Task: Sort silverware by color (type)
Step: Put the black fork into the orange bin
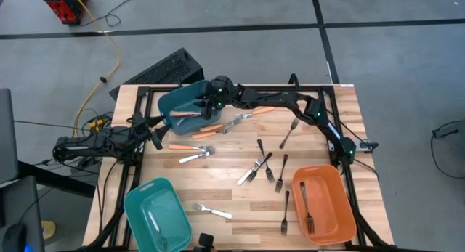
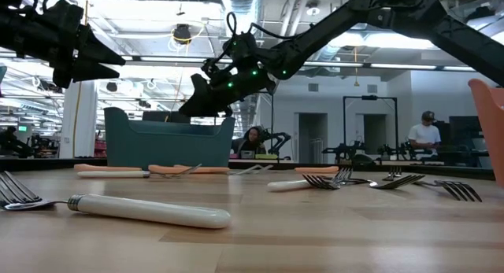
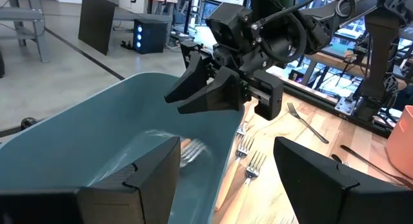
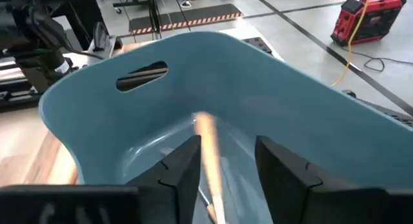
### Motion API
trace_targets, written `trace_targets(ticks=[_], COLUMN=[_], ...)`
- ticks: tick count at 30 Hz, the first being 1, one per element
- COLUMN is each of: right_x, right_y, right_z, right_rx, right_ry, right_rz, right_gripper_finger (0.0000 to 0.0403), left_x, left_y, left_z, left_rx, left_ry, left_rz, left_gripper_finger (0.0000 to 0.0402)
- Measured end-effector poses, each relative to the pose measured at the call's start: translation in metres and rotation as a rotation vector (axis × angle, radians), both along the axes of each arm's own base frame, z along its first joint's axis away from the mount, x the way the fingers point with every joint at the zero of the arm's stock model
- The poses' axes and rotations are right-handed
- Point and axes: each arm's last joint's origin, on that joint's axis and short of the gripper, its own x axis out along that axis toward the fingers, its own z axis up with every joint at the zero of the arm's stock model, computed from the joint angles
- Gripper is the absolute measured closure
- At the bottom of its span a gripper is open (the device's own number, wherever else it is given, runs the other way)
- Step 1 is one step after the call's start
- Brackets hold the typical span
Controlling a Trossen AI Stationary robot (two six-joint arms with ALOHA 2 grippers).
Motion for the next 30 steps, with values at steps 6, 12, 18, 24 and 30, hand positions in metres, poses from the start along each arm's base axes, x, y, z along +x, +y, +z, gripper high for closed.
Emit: trace_targets(ticks=[6,12,18,24,30], right_x=[0.0,-0.008,-0.038,-0.077,-0.107], right_y=[0.0,0.006,0.026,0.051,0.078], right_z=[0.011,0.041,0.095,0.136,0.168], right_rx=[-0.025,-0.009,-0.029,-0.005,0.002], right_ry=[-0.054,-0.071,0.034,0.185,0.255], right_rz=[0.001,0.028,0.123,0.16,0.207], right_gripper_finger=[0.0229,0.0234,0.0234,0.0237,0.0237], left_x=[0.0,0.0,0.0,0.0,0.0], left_y=[0.0,0.0,0.0,0.0,0.0], left_z=[0.0,0.0,0.0,0.0,0.0], left_rx=[0.0,0.0,0.0,0.0,0.0], left_ry=[0.0,0.0,0.001,0.002,0.002], left_rz=[0.0,0.0,0.0,0.0,-0.001], left_gripper_finger=[0.0167,0.0167,0.0167,0.0167,0.0167])
